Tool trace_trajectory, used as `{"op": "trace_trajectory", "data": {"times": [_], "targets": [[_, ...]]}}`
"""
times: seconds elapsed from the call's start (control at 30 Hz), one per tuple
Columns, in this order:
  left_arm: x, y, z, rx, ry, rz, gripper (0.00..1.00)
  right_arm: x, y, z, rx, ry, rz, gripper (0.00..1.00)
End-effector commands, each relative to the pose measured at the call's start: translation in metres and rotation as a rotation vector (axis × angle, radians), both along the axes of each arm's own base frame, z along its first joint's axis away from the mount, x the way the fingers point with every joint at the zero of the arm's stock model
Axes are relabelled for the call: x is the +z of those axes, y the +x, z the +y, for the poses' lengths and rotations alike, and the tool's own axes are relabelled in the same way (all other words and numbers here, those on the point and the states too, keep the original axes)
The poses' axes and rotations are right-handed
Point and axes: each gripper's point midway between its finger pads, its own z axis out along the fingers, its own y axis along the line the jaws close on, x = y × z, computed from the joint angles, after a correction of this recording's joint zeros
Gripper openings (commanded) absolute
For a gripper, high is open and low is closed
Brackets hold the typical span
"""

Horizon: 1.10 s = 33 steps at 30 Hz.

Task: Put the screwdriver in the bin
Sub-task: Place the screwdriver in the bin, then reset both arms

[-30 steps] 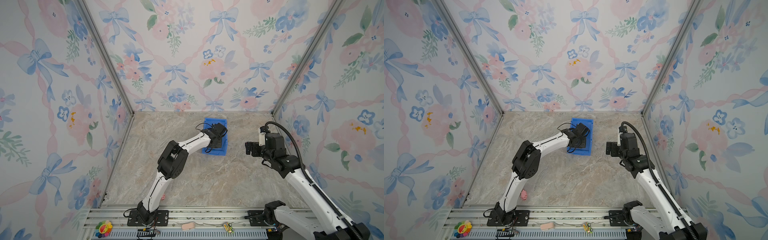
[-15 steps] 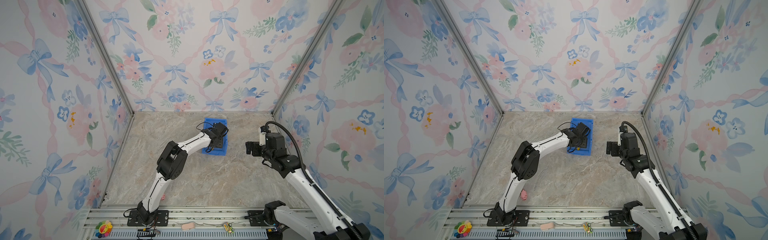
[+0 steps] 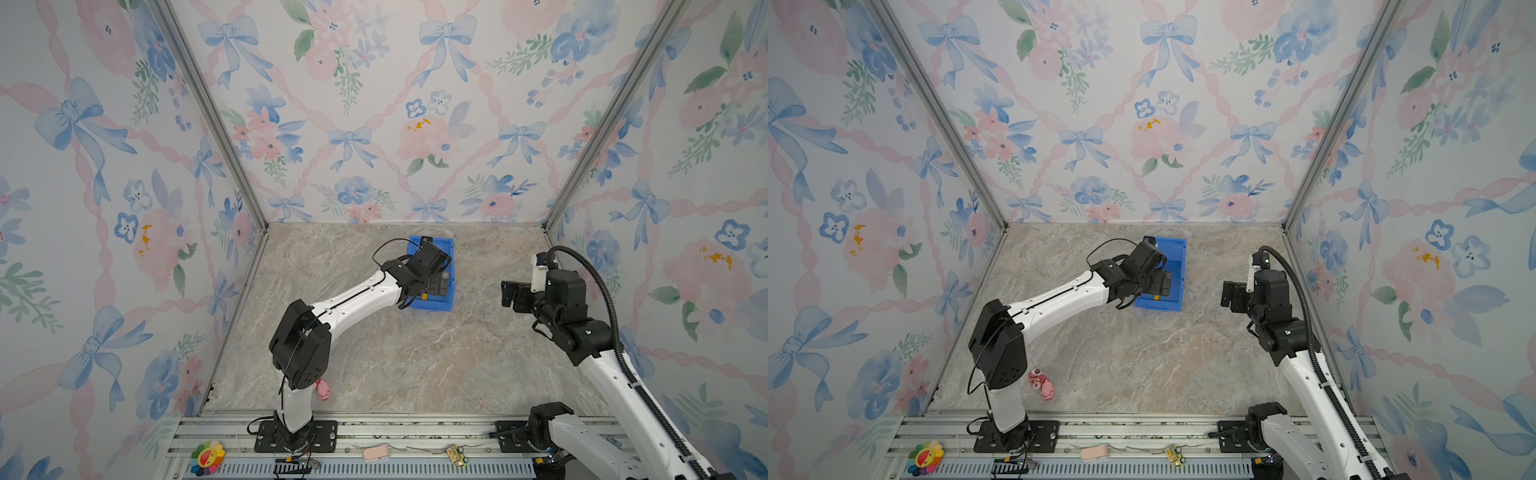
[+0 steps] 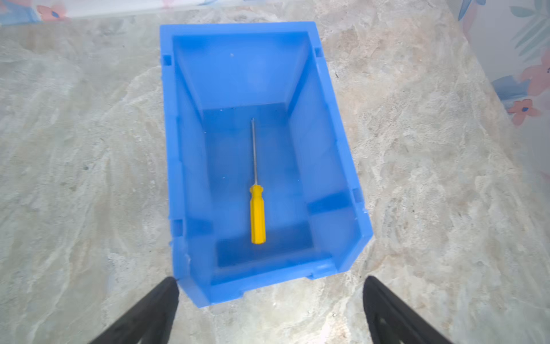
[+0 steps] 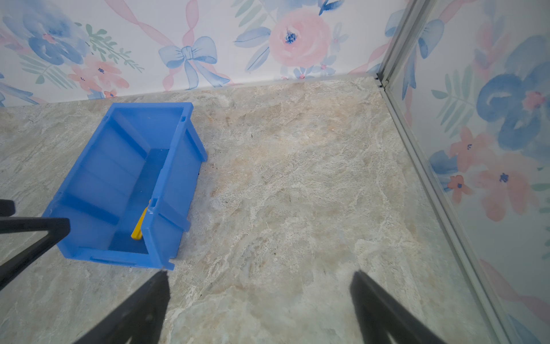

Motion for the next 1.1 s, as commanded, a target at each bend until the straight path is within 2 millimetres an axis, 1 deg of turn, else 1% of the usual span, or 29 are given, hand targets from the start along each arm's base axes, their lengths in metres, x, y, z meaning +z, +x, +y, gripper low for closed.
{"op": "trace_trajectory", "data": {"times": [0.0, 0.17, 0.33, 0.4, 0.5, 0.63, 0.73, 0.83, 0.93, 1.07], "targets": [[-0.005, -0.001, 0.032, 0.032, 0.096, -0.064, 0.98, -0.012, -0.001, -0.008, -0.04, 0.036, 0.005, 0.97], [-0.011, -0.013, 0.075, 0.119, 0.165, -0.12, 0.98, -0.032, -0.005, -0.026, -0.126, 0.023, 0.031, 0.97], [-0.017, -0.027, 0.121, 0.251, 0.159, -0.168, 0.98, -0.052, -0.018, -0.052, -0.247, -0.032, 0.006, 0.97], [-0.013, -0.032, 0.142, 0.329, 0.169, -0.2, 0.98, -0.058, -0.024, -0.06, -0.273, -0.04, -0.013, 0.97], [-0.009, -0.04, 0.171, 0.398, 0.175, -0.23, 0.98, -0.07, -0.028, -0.062, -0.251, -0.072, -0.007, 0.97], [-0.007, -0.045, 0.22, 0.529, 0.156, -0.249, 0.98, -0.086, -0.03, -0.064, -0.233, -0.113, 0.01, 0.97], [-0.009, -0.053, 0.254, 0.612, 0.178, -0.272, 0.98, -0.1, -0.03, -0.067, -0.235, -0.13, 0.027, 0.97], [-0.012, -0.059, 0.271, 0.601, 0.221, -0.309, 0.98, -0.113, -0.03, -0.07, -0.235, -0.15, 0.041, 0.97], [-0.009, -0.065, 0.286, 0.605, 0.265, -0.371, 0.98, -0.121, -0.029, -0.072, -0.24, -0.157, 0.044, 0.97], [-0.012, -0.074, 0.296, 0.564, 0.315, -0.451, 0.98, -0.127, -0.029, -0.07, -0.235, -0.138, 0.035, 0.97]]}}
